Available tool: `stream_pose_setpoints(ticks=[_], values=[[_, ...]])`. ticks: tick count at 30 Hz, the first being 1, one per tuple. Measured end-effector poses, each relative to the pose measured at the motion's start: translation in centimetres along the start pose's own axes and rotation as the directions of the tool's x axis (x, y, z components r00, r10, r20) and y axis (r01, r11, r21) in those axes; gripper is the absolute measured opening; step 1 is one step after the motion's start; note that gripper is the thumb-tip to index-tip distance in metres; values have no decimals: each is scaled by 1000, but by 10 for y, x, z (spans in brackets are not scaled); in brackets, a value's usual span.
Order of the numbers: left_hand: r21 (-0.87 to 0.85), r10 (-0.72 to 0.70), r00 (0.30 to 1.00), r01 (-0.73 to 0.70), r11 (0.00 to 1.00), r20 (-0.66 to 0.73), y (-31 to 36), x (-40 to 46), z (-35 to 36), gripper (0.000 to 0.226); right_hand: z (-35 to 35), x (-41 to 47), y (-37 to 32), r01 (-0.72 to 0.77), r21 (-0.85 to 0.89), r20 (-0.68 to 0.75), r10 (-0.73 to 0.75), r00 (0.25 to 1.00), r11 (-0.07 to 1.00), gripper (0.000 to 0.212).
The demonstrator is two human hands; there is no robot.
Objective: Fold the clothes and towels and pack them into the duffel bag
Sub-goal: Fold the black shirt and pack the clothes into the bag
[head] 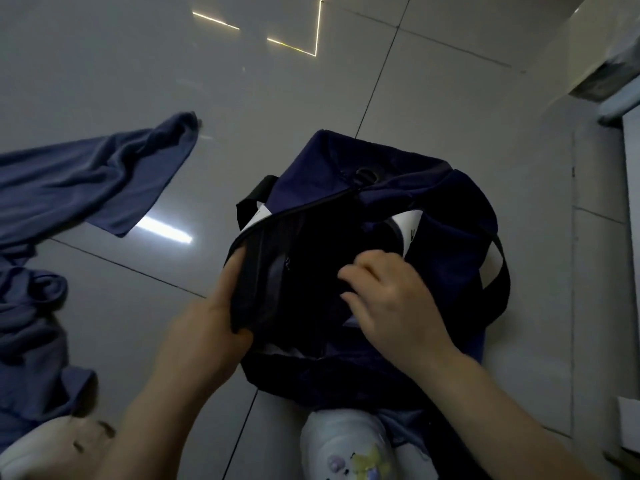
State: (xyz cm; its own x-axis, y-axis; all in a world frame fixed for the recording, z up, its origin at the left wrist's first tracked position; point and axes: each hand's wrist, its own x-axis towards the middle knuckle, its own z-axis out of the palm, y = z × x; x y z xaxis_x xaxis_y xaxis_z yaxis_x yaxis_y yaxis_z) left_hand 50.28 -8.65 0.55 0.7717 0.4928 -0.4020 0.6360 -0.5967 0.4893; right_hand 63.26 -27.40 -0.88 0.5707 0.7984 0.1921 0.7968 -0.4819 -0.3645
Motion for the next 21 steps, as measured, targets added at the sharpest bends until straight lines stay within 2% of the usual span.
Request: stream_pose_setpoints(ticks=[1,2,4,5,6,9,11,12,14,15,16,17,19,21], values=[[4,-8,1000,8,1000,-4,-1,-3,4,107,4,10,0,70,30,166,-74,983,997,23],[4,-11,1000,11,1000,-19,-2,-5,8,105,9,19,0,80,73,386,-102,917,994,27],[-24,-24,998,22,999,-58,-7,-7,17,101,24,30,5,51,57,752,-77,654,997,40],[-43,-30,997,27,999,-69,-10,-6,21,101,32,34,6,66,19,836,-52,546,998,46],[-61,-38,997,34,998,-67,-13,-5,23,101,38,37,6,97,-2,862,-48,505,995,48],[-134,-78,997,74,988,-23,-18,1,25,104,52,42,-4,242,-32,875,-89,475,970,48],[-207,-77,997,76,975,4,-19,2,22,105,57,41,-7,279,-43,883,-94,459,959,45],[-229,-68,998,70,971,14,-19,2,19,105,59,40,-5,234,-67,859,-63,509,970,42],[-242,-43,998,52,969,42,-19,1,11,105,61,40,0,71,-129,749,51,661,989,41],[-245,-29,998,42,968,60,-17,0,7,106,62,40,1,18,-155,694,96,713,988,43],[-253,-17,997,35,967,75,-15,-2,2,106,65,39,0,-3,-167,671,116,732,986,47],[-257,-13,996,35,966,87,-13,-3,-1,107,66,38,-1,-12,-146,681,109,725,989,56],[-275,-23,994,51,960,105,-9,-5,-8,106,67,35,-6,-114,-32,743,100,662,993,81],[-334,-47,993,82,939,112,-10,-6,-12,105,67,34,-13,-144,-39,776,121,619,989,92]])
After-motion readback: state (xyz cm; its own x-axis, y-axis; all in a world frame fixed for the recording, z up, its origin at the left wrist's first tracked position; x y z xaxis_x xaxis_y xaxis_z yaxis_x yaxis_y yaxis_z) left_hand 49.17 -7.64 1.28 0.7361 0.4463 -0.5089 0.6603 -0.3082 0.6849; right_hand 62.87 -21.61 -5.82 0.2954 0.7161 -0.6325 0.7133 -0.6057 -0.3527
